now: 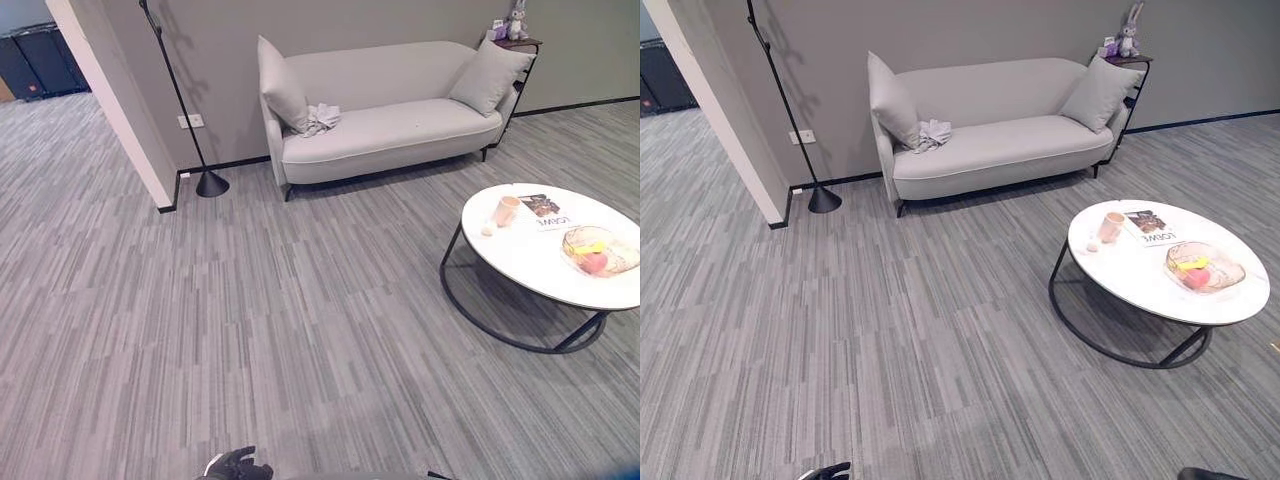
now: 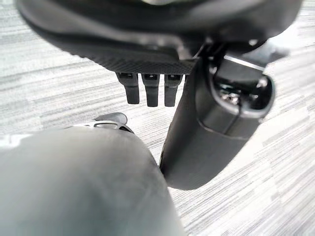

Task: Hang the clothes on the sofa on the clothes rack.

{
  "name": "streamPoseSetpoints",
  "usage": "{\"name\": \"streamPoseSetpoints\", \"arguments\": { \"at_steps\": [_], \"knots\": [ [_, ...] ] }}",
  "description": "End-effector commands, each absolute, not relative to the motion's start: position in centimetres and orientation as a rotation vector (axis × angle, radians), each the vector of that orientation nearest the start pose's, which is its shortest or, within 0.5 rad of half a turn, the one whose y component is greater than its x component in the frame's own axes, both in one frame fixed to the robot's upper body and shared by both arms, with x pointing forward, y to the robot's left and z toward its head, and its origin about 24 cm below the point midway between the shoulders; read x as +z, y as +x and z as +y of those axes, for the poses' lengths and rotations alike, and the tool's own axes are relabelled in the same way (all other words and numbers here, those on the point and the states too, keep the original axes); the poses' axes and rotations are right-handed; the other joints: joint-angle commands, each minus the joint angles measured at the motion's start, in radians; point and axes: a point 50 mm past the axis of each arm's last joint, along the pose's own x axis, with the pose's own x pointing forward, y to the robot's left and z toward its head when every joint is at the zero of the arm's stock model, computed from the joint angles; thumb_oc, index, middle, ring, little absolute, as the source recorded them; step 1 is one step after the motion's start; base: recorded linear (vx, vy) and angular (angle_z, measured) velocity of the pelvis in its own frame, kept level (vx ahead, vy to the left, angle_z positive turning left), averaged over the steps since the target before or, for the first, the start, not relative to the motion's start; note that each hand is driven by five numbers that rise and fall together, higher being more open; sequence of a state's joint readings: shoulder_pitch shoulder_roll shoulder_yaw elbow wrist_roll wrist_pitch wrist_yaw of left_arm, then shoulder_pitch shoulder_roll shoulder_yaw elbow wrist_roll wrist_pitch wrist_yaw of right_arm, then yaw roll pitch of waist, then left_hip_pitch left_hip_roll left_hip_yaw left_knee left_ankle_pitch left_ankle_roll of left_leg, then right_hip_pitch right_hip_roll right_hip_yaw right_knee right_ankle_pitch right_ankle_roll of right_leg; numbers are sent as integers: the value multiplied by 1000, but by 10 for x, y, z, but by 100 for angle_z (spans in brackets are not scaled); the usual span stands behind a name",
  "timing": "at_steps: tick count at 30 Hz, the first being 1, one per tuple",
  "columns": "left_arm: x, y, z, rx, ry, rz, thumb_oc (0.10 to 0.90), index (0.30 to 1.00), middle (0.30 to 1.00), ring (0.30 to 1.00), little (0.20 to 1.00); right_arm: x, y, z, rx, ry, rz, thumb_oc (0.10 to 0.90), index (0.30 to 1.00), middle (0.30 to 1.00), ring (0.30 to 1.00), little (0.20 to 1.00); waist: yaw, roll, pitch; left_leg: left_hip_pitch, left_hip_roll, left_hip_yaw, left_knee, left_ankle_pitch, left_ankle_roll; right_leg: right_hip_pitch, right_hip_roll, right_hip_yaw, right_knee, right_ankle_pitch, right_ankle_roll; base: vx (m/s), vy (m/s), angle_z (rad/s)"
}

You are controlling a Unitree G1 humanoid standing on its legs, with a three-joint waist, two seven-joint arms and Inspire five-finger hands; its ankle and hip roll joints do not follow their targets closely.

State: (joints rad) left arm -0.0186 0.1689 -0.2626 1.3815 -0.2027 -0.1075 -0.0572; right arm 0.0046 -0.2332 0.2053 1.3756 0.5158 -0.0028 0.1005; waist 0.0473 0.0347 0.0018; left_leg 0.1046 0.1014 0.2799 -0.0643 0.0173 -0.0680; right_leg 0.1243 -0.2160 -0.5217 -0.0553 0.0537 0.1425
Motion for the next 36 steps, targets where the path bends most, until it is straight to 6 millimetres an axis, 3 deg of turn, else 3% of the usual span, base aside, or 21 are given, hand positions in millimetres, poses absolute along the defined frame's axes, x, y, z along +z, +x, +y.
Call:
{"name": "streamPoseSetpoints", "arguments": {
  "at_steps": [1,4,5,6,8,10,12,14,15,16,17,21,25,26,27,29,31,32,34,35,36],
  "knots": [
    [-176,63,188,-181,241,1334,800,900,900,900,900,-172,75,-207,-183,175,1329,800,900,900,900,900,-2,-41,41,-7,-75,-31,-23,-47,63,-10,-57,76,103,-17,5,14,70,-7],
    [-174,76,185,-228,287,1291,800,900,900,900,900,-170,80,-210,-194,183,1312,800,900,900,900,900,-12,-31,80,-9,-94,-46,-23,-53,86,-61,-95,92,237,-38,8,6,184,-3],
    [-174,79,183,-248,306,1278,800,900,900,900,900,-170,82,-212,-213,200,1304,800,900,900,900,900,-22,-26,108,2,-117,-60,-23,-63,107,-117,-141,124,379,-6,15,27,191,12],
    [-174,79,183,-248,306,1277,800,900,900,900,900,-170,82,-212,-213,200,1303,800,900,900,900,900,-20,-28,108,2,-119,-59,-23,-63,108,-121,-144,128,385,-8,16,29,223,22],
    [-174,78,182,-243,290,1285,800,900,900,900,900,-169,84,-213,-238,225,1292,800,900,900,900,900,-39,-25,154,24,-147,-62,-23,-78,133,-197,-191,172,555,102,37,6,176,31],
    [-175,68,185,-189,230,1329,800,900,900,900,900,-170,84,-210,-255,285,1271,800,900,900,900,900,-53,-19,175,40,-130,-44,-23,-100,134,-314,-211,147,689,115,49,78,80,21],
    [-175,68,185,-188,230,1329,800,900,900,900,900,-170,84,-210,-255,284,1271,800,900,900,900,900,-53,-20,173,39,-130,-44,-23,-100,134,-317,-212,149,691,114,49,104,-33,10],
    [-176,60,188,-159,212,1355,800,900,900,900,900,-169,89,-209,-246,279,1244,800,900,900,900,900,-80,-26,171,62,-120,-34,-23,-122,107,-345,-128,107,501,73,28,298,-174,-8],
    [-176,60,188,-172,230,1354,800,900,900,900,900,-169,89,-210,-236,250,1252,800,900,900,900,900,-92,-36,162,90,-125,-45,-23,-165,89,-359,-97,102,335,57,40,285,-159,-19],
    [-176,60,188,-171,230,1355,800,900,900,900,900,-169,88,-210,-236,250,1254,800,900,900,900,900,-90,-30,162,94,-116,-44,-23,-171,87,-349,-84,100,321,58,40,328,-154,-23],
    [-176,61,188,-179,251,1350,800,900,900,900,900,-169,87,-211,-246,250,1264,800,900,900,900,900,-98,-28,159,113,-113,-42,-23,-190,79,-363,-58,95,224,93,41,251,-109,-16],
    [-175,75,184,-254,332,1311,800,900,900,900,900,-170,79,-211,-276,296,1303,800,900,900,900,900,-129,-24,150,179,-94,-46,-23,-242,49,-419,-55,101,20,193,80,360,-148,-14],
    [-174,78,178,-327,368,1297,800,900,900,900,900,-171,71,-214,-372,416,1305,800,900,900,900,900,-143,-14,129,246,-75,-65,-23,-279,43,-420,-64,120,57,206,74,475,-136,-1],
    [-175,79,174,-346,367,1291,800,900,900,900,900,-170,68,-222,-412,427,1303,800,900,900,900,900,-153,18,120,285,-36,-58,-23,-276,39,-450,-51,113,178,162,52,438,-72,-10],
    [-175,79,173,-347,366,1291,800,900,900,900,900,-170,68,-223,-413,426,1303,800,900,900,900,900,-152,20,119,285,-35,-57,-23,-277,38,-453,-51,114,186,156,51,451,-105,-9],
    [-175,80,169,-356,357,1288,800,900,900,900,900,-169,61,-229,-414,371,1337,800,900,900,900,900,-151,44,110,278,21,-46,41,-192,12,-431,-21,103,226,106,17,319,-172,10],
    [-173,90,165,-363,360,1257,800,900,900,900,900,-168,59,-235,-415,329,1349,800,900,900,900,900,-149,59,96,217,96,-44,199,-47,-30,-355,34,73,195,59,-31,391,-310,14],
    [-172,95,166,-353,358,1241,800,900,900,900,900,-167,60,-239,-411,292,1348,800,900,900,900,900,-142,55,90,178,142,-51,327,47,-53,-308,65,54,160,34,-68,434,-382,14],
    [-170,104,171,-285,315,1222,800,900,900,900,900,-165,67,-246,-410,245,1327,800,900,900,900,900,-100,31,101,54,178,-88,598,173,-69,-219,99,48,92,-8,-129,419,-426,11],
    [-169,104,176,-241,291,1224,800,900,900,900,900,-163,74,-247,-391,223,1314,800,900,900,900,900,-82,20,108,0,194,-107,693,181,-63,-178,120,45,54,-23,-151,262,-294,-1],
    [-169,104,176,-241,291,1224,800,900,900,900,900,-163,74,-247,-391,223,1314,800,900,900,900,900,-82,20,108,0,194,-107,694,181,-63,-178,120,44,54,-23,-151,427,-299,-14]
  ]
}}
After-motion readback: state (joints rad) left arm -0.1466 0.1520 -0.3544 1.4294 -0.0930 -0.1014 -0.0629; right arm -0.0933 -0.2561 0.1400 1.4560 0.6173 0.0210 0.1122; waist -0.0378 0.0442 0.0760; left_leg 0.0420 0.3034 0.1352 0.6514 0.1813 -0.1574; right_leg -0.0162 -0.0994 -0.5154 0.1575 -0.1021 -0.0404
